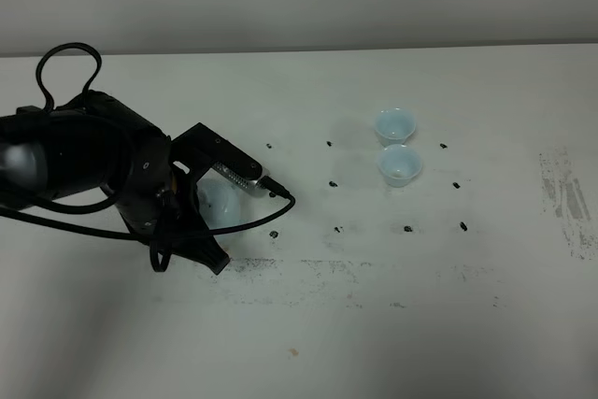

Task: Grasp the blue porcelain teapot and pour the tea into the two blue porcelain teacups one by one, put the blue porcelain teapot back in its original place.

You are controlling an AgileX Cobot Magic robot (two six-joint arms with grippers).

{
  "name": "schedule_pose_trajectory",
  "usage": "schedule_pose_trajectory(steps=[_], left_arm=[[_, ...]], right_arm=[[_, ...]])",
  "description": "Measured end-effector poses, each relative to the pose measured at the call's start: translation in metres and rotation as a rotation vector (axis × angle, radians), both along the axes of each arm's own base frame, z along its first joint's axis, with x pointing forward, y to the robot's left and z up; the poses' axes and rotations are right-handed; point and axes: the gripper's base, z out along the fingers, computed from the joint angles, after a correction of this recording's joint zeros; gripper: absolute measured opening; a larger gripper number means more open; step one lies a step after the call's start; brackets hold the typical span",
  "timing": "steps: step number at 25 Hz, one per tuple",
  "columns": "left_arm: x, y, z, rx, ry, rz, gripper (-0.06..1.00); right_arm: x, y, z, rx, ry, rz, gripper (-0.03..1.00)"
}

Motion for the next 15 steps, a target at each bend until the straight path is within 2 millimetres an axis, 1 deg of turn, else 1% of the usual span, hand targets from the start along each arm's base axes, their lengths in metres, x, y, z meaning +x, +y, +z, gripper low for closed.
schedule_pose_trajectory(steps=[7,10,15], left_arm=[[0.006,0.0,0.041,0.099,0.074,-0.14,0.05],[0.011,-0.002,0.056,0.118,0.078,-0.198,0.05],[0.019,-0.004,0.074,0.148,0.047,-0.308,0.05]], right_arm=[[0.0,0.0,0.0,0.0,0.0,0.0,0.59],[0.0,0.0,0.0,0.0,0.0,0.0,0.59],[0.0,0.0,0.0,0.0,0.0,0.0,0.59]])
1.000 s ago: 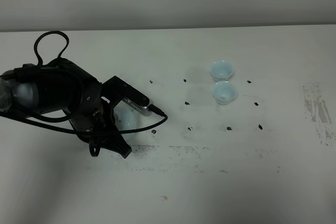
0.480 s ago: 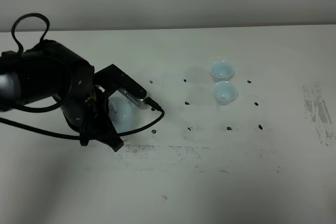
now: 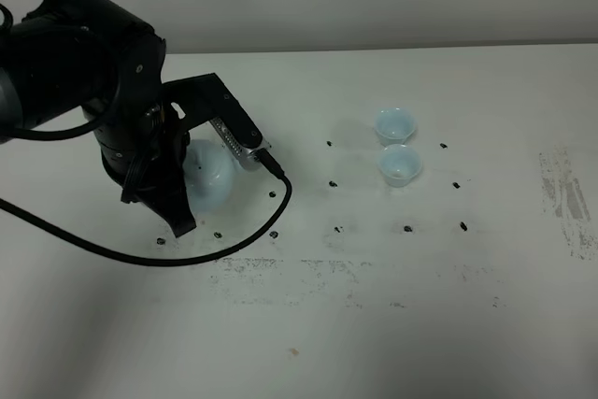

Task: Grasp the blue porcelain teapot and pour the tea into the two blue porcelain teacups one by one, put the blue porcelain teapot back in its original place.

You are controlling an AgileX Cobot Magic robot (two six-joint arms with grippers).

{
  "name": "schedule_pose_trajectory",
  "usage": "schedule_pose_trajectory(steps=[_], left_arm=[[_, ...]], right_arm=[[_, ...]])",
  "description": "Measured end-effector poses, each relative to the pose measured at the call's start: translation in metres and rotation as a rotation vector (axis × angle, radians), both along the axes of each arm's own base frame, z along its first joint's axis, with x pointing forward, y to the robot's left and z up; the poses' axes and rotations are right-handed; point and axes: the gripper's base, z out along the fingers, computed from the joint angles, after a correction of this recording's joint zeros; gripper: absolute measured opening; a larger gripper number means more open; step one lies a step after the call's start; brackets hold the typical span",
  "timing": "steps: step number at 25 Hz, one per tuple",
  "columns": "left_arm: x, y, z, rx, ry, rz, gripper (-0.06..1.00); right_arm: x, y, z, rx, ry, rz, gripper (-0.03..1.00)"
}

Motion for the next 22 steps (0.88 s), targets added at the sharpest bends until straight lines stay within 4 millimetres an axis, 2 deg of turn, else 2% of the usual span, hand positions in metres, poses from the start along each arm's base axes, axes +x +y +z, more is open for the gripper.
schedule_pose_trajectory(steps=[5,12,16,22], left_arm=[[0.007,0.003,0.008,0.038,-0.027,-0.157,0.05],[0.021,0.008,0.009,0.031,-0.088,-0.328,0.05],[0.037,0.009,0.002,0.043,-0.09,-0.379,0.05],[0.07,-0.009,-0.003,0.021,-0.115,-0.404,0.05]], right_arm=[[0.0,0.0,0.0,0.0,0.0,0.0,0.59],[0.0,0.0,0.0,0.0,0.0,0.0,0.59],[0.0,0.0,0.0,0.0,0.0,0.0,0.59],[0.0,0.0,0.0,0.0,0.0,0.0,0.59]])
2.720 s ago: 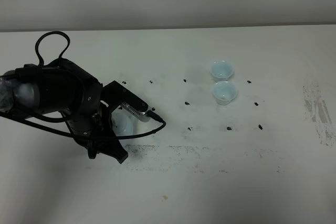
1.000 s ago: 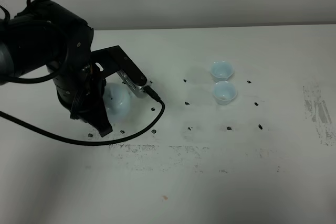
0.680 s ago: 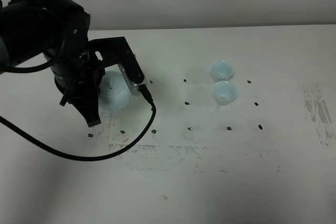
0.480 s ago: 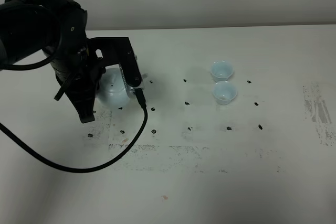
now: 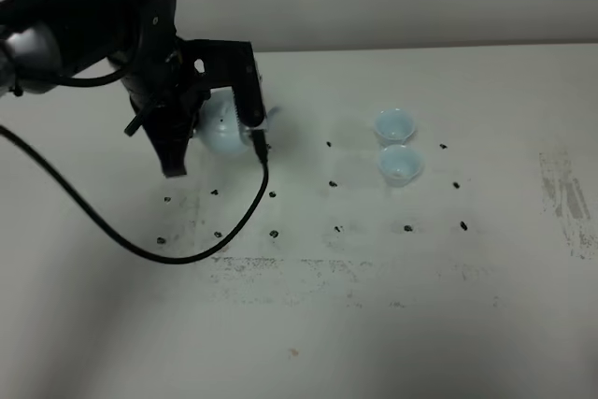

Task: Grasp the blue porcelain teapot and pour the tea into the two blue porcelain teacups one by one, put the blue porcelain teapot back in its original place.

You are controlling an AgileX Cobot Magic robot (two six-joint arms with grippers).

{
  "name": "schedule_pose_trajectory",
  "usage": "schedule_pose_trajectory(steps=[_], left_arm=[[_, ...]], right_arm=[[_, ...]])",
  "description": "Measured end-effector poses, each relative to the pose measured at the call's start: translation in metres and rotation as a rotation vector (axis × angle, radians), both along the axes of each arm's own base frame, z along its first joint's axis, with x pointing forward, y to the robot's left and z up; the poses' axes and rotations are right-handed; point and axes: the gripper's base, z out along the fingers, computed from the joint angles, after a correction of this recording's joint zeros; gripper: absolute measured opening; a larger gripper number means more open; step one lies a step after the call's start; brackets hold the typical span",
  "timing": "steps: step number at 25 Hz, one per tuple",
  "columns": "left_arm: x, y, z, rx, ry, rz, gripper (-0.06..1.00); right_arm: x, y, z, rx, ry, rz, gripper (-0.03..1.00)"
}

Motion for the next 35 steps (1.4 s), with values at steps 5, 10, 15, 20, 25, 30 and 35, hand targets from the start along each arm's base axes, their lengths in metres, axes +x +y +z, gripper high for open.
schedule_pose_trajectory(steps=[5,10,15,20,25,30,35], left_arm=[[0.029,-0.019,-0.007,-0.063,-0.009,0.006,0.05],[0.051,-0.041,-0.024,-0.063,0.006,-0.006,0.05],[0.066,-0.064,-0.045,-0.057,0.0,-0.034,0.05],[0.076,-0.08,-0.061,-0.025,-0.036,-0.067,0.05],[0.079,-0.095,-0.085,-0.016,-0.062,-0.063,0.05],[0.078,-0.103,-0.088,-0.033,-0.092,-0.048,0.05],[0.078,-0.104,-0.087,-0.017,-0.111,-0.058,0.05]], right_arm=[[0.0,0.0,0.0,0.0,0.0,0.0,0.59],[0.0,0.0,0.0,0.0,0.0,0.0,0.59],[0.0,0.0,0.0,0.0,0.0,0.0,0.59],[0.0,0.0,0.0,0.0,0.0,0.0,0.59],[0.0,0.0,0.0,0.0,0.0,0.0,0.59],[0.0,0.0,0.0,0.0,0.0,0.0,0.59],[0.0,0.0,0.0,0.0,0.0,0.0,0.59]])
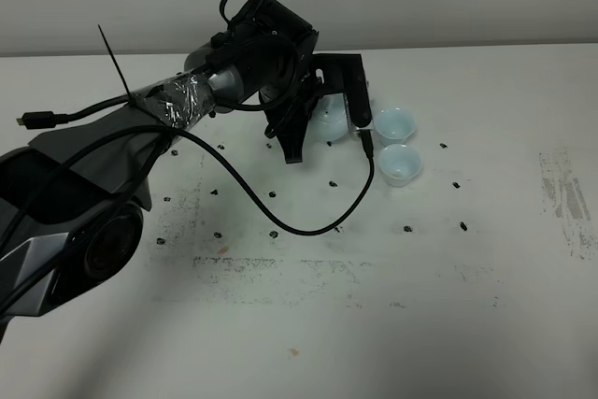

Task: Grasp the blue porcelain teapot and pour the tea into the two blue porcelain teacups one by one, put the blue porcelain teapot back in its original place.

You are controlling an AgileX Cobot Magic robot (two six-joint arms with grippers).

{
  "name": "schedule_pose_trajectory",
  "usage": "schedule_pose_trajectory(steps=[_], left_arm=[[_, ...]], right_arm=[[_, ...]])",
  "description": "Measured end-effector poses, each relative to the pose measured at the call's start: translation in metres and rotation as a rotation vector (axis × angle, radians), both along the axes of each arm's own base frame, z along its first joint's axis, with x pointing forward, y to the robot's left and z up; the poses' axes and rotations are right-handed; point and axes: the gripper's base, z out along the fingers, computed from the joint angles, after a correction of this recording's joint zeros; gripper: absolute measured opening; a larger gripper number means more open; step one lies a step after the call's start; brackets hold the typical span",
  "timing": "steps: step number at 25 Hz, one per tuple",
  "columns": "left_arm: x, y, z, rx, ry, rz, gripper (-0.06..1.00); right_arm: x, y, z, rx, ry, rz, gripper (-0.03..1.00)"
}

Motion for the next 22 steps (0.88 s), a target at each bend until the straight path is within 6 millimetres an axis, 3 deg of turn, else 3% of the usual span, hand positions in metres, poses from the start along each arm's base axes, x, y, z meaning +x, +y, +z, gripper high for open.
schedule_pose_trajectory(steps=[22], left_arm=[[0.009,-0.014,0.011,0.079,-0.238,-0.135,0.05]], right_arm=[[0.0,0.0,0.0,0.0,0.0,0.0,0.59]])
